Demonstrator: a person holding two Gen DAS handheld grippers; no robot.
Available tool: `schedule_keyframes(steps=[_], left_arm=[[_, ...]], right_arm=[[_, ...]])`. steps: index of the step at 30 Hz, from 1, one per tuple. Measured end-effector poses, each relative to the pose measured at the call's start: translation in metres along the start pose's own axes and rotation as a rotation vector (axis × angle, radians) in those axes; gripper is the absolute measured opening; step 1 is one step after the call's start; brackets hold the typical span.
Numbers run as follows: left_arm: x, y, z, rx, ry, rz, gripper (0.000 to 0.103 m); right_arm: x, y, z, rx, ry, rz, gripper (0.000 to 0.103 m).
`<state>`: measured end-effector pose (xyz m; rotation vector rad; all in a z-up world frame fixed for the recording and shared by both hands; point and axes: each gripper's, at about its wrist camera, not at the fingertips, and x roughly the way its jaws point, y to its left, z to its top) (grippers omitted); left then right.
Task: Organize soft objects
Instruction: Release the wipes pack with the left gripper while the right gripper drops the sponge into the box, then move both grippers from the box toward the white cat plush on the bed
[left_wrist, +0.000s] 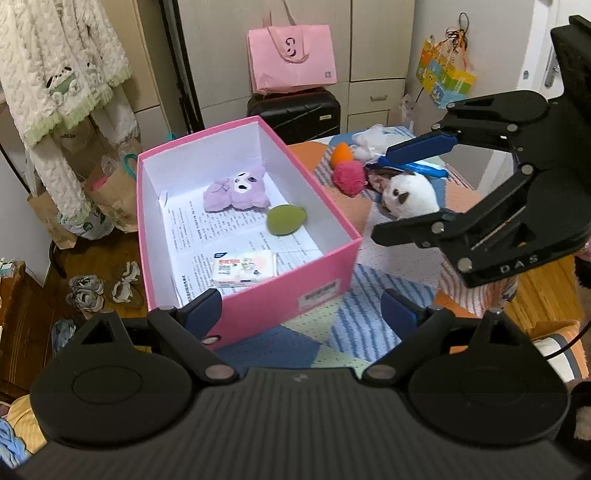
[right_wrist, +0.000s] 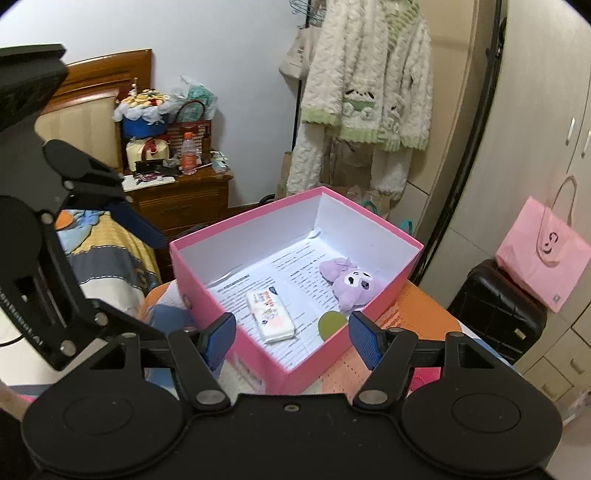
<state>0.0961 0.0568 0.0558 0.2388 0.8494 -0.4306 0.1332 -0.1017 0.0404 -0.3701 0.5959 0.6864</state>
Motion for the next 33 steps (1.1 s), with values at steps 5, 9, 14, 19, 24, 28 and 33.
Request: schedule_keyframes(steps=[5, 9, 14, 19, 24, 28, 33], left_arm=[[-0.003, -0.017, -0.008, 0.019, -0.009, -0.026, 0.094], [-0.001, -0.030, -0.015, 0.047, 0.008, -0.048, 0.094], [0.003, -0.046, -0.020, 0.098, 0.014, -0.087, 0.094], [0.019, -0.064, -0.022, 0.145, -0.004, -0.129, 0.095], [0.033, -0.083, -0.016, 0.174, -0.063, -0.173, 0.095], [0.046, -0.096, -0.008, 0.185, -0.119, -0.217, 0.095], [0.068, -0.107, 0.005, 0.168, -0.167, -0.283, 0.095]], right_arm=[[-0.021, 0.008, -0.014, -0.020, -0.004, -0.015, 0.075], [-0.039, 0.013, -0.032, -0.039, -0.008, -0.028, 0.075], [-0.064, 0.017, -0.062, -0.039, -0.021, -0.060, 0.075], [-0.081, 0.007, -0.104, 0.048, -0.070, -0.064, 0.075], [-0.085, -0.006, -0.140, 0.142, -0.067, -0.092, 0.075], [-0.082, -0.013, -0.157, 0.166, -0.070, -0.118, 0.079], [-0.068, -0.027, -0.173, 0.191, -0.087, -0.133, 0.080]])
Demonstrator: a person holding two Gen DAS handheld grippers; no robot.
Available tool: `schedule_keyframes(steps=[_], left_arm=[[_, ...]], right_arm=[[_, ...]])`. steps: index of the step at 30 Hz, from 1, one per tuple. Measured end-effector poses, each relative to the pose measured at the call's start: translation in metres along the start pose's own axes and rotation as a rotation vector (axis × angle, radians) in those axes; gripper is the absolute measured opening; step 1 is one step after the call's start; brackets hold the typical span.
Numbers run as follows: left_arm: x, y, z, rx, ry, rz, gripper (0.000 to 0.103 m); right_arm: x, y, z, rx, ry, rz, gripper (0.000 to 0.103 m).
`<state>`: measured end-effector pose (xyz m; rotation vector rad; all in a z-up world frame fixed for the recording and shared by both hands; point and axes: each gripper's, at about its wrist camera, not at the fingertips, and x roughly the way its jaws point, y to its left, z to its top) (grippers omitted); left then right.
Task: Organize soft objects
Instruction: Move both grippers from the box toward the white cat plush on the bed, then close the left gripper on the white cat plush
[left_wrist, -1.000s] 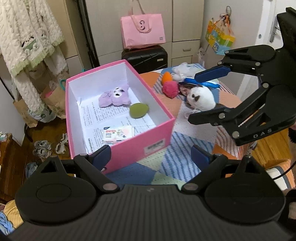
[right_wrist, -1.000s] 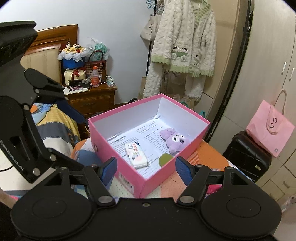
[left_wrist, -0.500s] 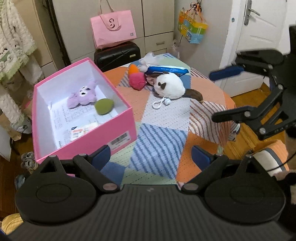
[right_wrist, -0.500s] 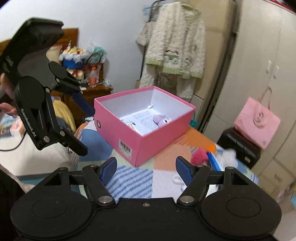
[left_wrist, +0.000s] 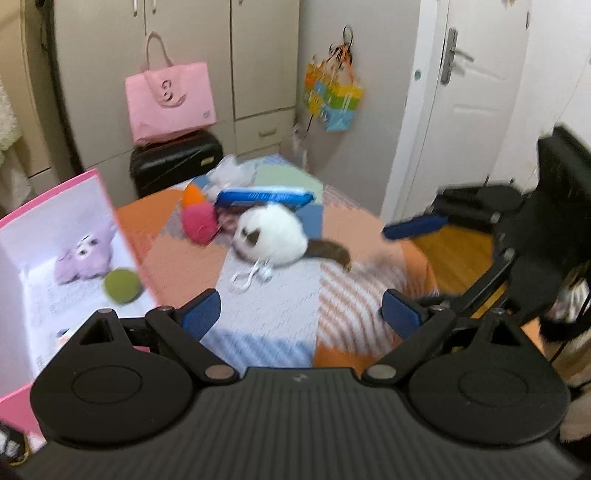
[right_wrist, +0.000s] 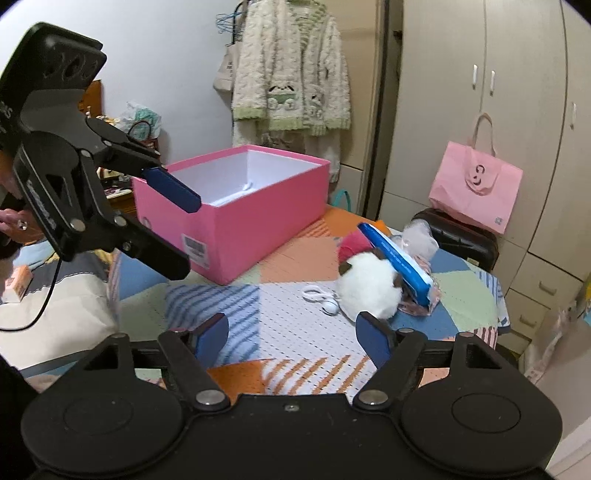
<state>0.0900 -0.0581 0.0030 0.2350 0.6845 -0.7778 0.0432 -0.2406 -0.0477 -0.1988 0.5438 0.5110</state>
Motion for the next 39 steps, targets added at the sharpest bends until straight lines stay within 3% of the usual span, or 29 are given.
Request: schedule_keyframes(steps=[5, 12, 14, 18, 23, 28, 31, 34, 39], left_arm=[[0.031, -0.002, 0.008, 0.022, -0.040, 0.022, 0.095], [0.061, 0.001, 0.017, 0.025, -0.080, 0.015, 0.095], [0.069, 0.001, 0.018, 0.030, -0.091, 0.016, 0.095], [0.083, 0.008, 0.018, -0.019, -0.124, 0.006, 0.095], [0.109, 0.016, 0.020, -0.076, -0.126, -0.007, 0.095], [0.133, 0.021, 0.023, -0.075, -0.100, 0.070, 0.094], [0.143, 0.026, 0.027, -0.090, -0.089, 0.074, 0.094], [0.148, 0.034, 0.028, -0.146, -0.117, 0.056, 0.091], [0.161, 0.042, 0.027, -0.169, -0.130, 0.098, 0.089]], right_arm=[[0.020, -0.013, -0.012, 0.013, -0.030, -0.011, 0.081], [0.039, -0.048, -0.026, 0.036, -0.173, -0.001, 0.081], [0.051, -0.057, -0.027, 0.052, -0.140, 0.014, 0.080], [0.075, -0.077, -0.031, 0.204, -0.094, -0.031, 0.081], [0.098, -0.070, -0.034, 0.184, -0.042, -0.096, 0.081], [0.114, -0.071, -0.031, 0.234, -0.027, -0.075, 0.081], [0.128, -0.076, -0.026, 0.277, 0.011, -0.089, 0.081], [0.133, -0.075, -0.023, 0.273, 0.010, -0.096, 0.081], [0.136, -0.076, -0.023, 0.303, -0.016, -0.101, 0.078]])
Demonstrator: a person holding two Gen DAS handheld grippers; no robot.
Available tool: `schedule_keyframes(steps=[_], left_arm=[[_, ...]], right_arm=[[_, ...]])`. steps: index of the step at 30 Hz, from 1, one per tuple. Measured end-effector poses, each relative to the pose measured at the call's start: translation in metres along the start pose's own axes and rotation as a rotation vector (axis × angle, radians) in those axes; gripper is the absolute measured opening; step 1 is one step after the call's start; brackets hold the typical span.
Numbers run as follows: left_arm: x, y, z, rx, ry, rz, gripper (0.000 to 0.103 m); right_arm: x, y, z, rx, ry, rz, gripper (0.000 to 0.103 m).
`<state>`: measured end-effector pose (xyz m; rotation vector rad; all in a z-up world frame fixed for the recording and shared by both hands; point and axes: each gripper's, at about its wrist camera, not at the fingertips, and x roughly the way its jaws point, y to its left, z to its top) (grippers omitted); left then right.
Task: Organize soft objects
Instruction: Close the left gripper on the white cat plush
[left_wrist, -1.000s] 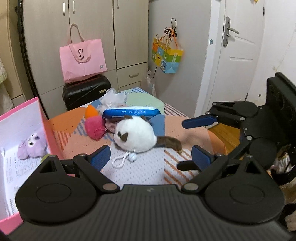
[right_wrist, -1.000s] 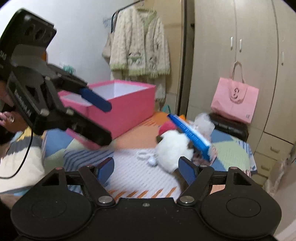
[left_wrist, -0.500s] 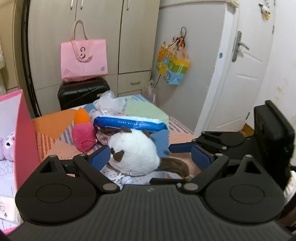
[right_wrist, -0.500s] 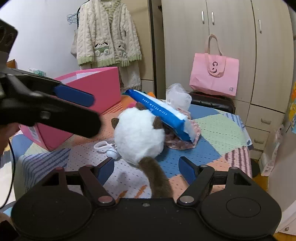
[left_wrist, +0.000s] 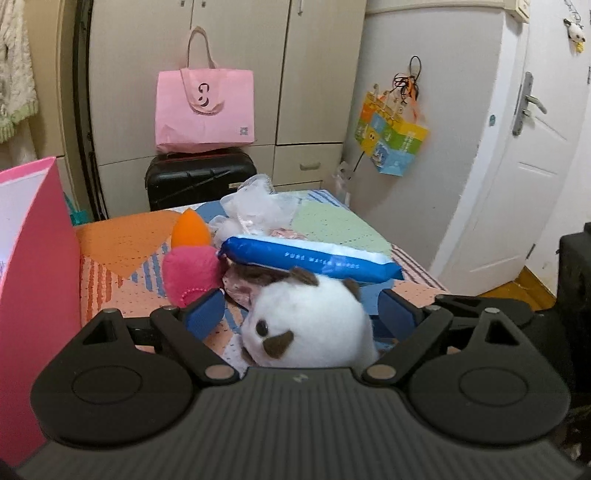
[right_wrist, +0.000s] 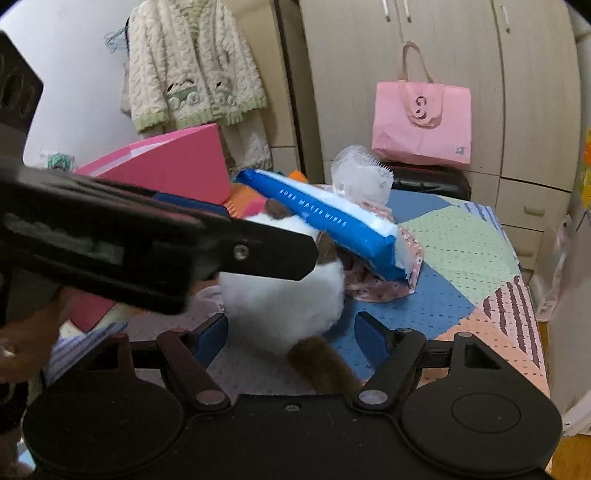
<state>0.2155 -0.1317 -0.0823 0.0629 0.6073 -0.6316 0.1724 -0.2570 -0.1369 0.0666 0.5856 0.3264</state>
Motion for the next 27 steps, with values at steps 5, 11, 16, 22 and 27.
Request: schedule_keyframes(steps=[5, 11, 16, 22, 27], left_arm=[[0.008, 0.003, -0.002, -0.051, 0.010, -0.018, 0.074], [0.012, 0.004, -0.005, -0.074, 0.018, -0.019, 0.072], [0.014, 0.002, -0.009, -0.062, 0.025, -0.003, 0.072], [0.008, -0.001, -0.014, -0.058, 0.030, 0.003, 0.072], [0.000, -0.003, -0.018, -0.058, 0.039, 0.012, 0.072]], right_arm=[[0.004, -0.003, 0.002, 0.057, -0.012, 0.006, 0.077], [0.008, -0.005, 0.001, 0.111, -0.038, 0.034, 0.072], [0.004, 0.010, -0.005, 0.040, -0.077, -0.002, 0.064], [0.000, 0.020, -0.010, -0.003, -0.104, -0.029, 0.062], [-0.006, 0.022, -0.014, 0.003, -0.110, -0.021, 0.062]])
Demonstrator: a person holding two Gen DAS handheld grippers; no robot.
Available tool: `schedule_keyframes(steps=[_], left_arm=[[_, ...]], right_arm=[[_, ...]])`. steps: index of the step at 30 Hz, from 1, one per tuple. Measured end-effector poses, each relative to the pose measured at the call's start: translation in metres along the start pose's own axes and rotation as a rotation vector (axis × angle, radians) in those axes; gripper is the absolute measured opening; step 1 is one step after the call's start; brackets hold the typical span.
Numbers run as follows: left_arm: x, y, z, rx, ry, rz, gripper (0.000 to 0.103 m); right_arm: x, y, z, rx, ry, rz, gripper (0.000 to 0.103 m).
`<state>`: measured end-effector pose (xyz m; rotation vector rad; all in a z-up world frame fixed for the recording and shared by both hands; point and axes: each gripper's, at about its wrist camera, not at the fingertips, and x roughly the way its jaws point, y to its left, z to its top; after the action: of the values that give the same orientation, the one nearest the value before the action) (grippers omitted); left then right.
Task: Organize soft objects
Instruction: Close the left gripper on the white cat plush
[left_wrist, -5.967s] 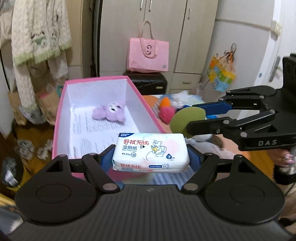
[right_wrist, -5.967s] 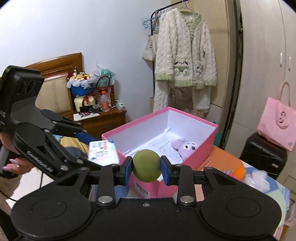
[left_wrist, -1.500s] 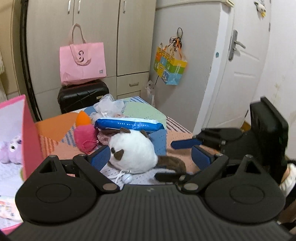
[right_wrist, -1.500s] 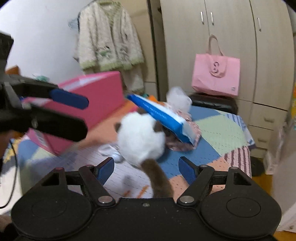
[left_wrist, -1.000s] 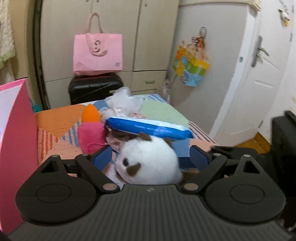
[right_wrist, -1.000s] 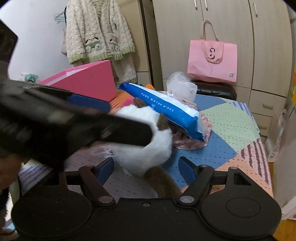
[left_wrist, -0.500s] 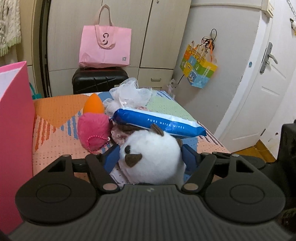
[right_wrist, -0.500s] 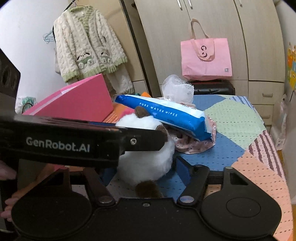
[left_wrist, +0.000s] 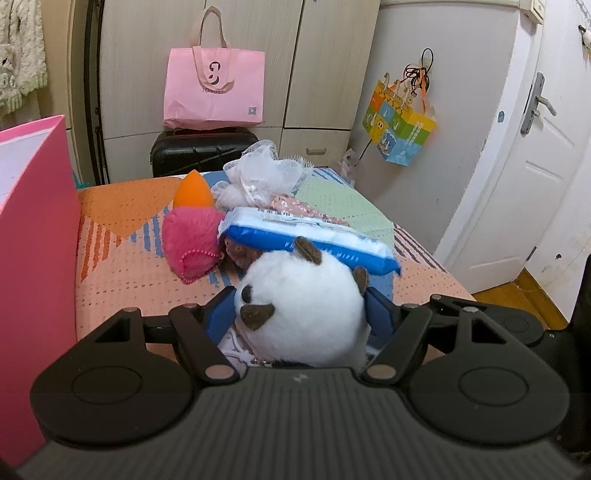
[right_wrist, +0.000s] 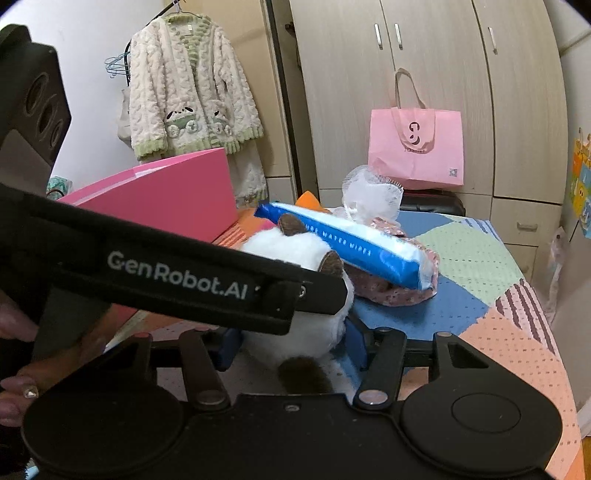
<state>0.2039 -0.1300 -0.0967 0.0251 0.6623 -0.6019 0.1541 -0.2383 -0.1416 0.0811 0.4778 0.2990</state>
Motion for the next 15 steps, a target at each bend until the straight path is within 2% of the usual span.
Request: schedule_keyframes(steps=[8, 15], left_arm=[[-0.014, -0.007, -0.009, -0.006, -0.004, 0.027, 0.072], [-0.032, -0.004, -0.012, -0.037, 0.016, 0.006, 0.072]], right_arm=[[-0.010, 0.007, -0.004, 0.031, 0.009, 0.021, 0.062], [-0.023, 0.017, -0.007, 0.032, 0.004, 0.028, 0.062]])
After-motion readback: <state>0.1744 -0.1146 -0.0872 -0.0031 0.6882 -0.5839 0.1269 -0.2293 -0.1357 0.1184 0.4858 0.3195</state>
